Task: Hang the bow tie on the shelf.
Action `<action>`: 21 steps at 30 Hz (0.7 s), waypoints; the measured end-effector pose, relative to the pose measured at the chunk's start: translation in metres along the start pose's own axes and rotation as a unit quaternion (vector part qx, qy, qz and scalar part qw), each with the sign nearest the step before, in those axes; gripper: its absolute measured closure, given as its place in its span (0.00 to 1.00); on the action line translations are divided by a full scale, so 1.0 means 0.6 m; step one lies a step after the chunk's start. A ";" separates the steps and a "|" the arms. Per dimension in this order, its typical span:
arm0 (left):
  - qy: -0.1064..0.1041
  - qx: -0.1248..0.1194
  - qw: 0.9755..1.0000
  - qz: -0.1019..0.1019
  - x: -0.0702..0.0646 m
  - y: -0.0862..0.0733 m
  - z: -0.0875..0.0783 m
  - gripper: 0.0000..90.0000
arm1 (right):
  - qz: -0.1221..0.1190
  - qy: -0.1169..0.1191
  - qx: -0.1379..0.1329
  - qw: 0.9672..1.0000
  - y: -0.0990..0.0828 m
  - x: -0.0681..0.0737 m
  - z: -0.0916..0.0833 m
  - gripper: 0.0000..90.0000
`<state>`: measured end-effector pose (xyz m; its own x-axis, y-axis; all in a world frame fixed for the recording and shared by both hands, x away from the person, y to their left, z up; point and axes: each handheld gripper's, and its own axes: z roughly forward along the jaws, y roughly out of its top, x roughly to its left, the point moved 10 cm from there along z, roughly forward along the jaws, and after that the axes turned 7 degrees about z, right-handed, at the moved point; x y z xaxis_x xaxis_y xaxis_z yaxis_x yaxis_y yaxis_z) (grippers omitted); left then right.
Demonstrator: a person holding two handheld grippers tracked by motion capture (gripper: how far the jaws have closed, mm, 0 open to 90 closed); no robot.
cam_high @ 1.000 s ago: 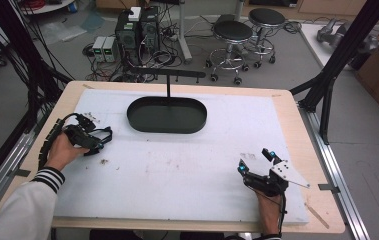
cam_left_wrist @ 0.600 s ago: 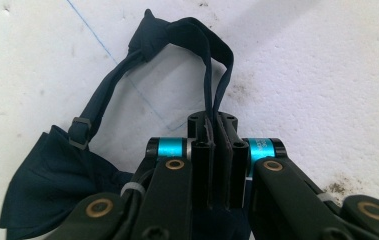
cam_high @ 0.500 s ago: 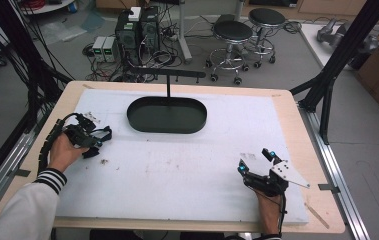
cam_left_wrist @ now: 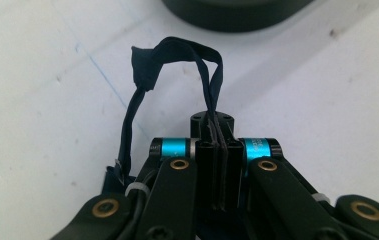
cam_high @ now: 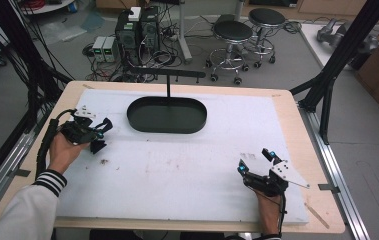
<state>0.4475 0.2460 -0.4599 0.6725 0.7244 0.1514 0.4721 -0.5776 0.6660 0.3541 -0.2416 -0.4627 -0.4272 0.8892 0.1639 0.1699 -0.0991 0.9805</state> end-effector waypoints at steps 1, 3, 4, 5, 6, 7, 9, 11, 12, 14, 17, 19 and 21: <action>0.001 -0.013 1.000 -0.003 -0.001 0.006 -0.002 0.98 | 0.002 0.000 0.001 1.000 0.000 0.000 0.000 0.07; 0.000 -0.029 1.000 -0.006 -0.002 0.013 -0.006 0.98 | 0.000 0.000 0.000 1.000 0.000 0.000 0.000 0.07; -0.003 -0.041 0.999 -0.012 -0.003 0.019 -0.009 0.98 | 0.002 0.000 0.001 1.000 0.000 0.000 0.000 0.07; -0.003 -0.041 0.999 -0.012 -0.003 0.019 -0.009 0.98 | 0.001 0.000 0.001 1.000 0.000 0.000 0.000 0.07; -0.005 -0.058 0.998 -0.024 -0.004 0.027 -0.013 0.98 | 0.001 0.000 0.001 1.000 0.000 0.000 0.000 0.07; -0.006 -0.069 0.997 -0.028 -0.004 0.031 -0.015 0.98 | 0.001 0.000 0.001 1.000 0.000 0.001 0.000 0.07; -0.006 -0.076 0.997 -0.033 -0.004 0.034 -0.018 0.98 | 0.002 0.000 0.000 1.000 0.000 0.001 0.000 0.07; -0.005 -0.111 0.993 -0.049 -0.001 0.047 -0.028 0.98 | 0.002 0.000 0.001 1.000 0.000 0.001 0.000 0.07; -0.005 -0.124 0.991 -0.057 0.000 0.052 -0.032 0.98 | 0.001 0.000 0.000 1.000 0.000 0.000 0.000 0.07; -0.007 -0.147 0.986 -0.074 0.003 0.062 -0.039 0.98 | 0.002 0.000 0.000 1.000 0.000 0.000 0.000 0.07; -0.004 -0.174 0.981 -0.090 0.007 0.071 -0.047 0.98 | 0.001 0.000 0.000 1.000 0.000 0.000 0.000 0.07; -0.003 -0.181 0.979 -0.095 0.009 0.074 -0.049 0.98 | 0.001 0.000 0.000 1.000 0.000 0.000 0.000 0.07; -0.006 -0.206 0.973 -0.106 0.011 0.086 -0.055 0.98 | 0.001 0.000 0.000 1.000 0.000 0.000 0.000 0.07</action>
<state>0.4572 0.2334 -0.4003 0.5930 0.8047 -0.0281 0.3347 -0.2146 0.9176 0.3539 -0.2413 -0.4628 -0.4264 0.8892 0.1655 0.1714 -0.1003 0.9801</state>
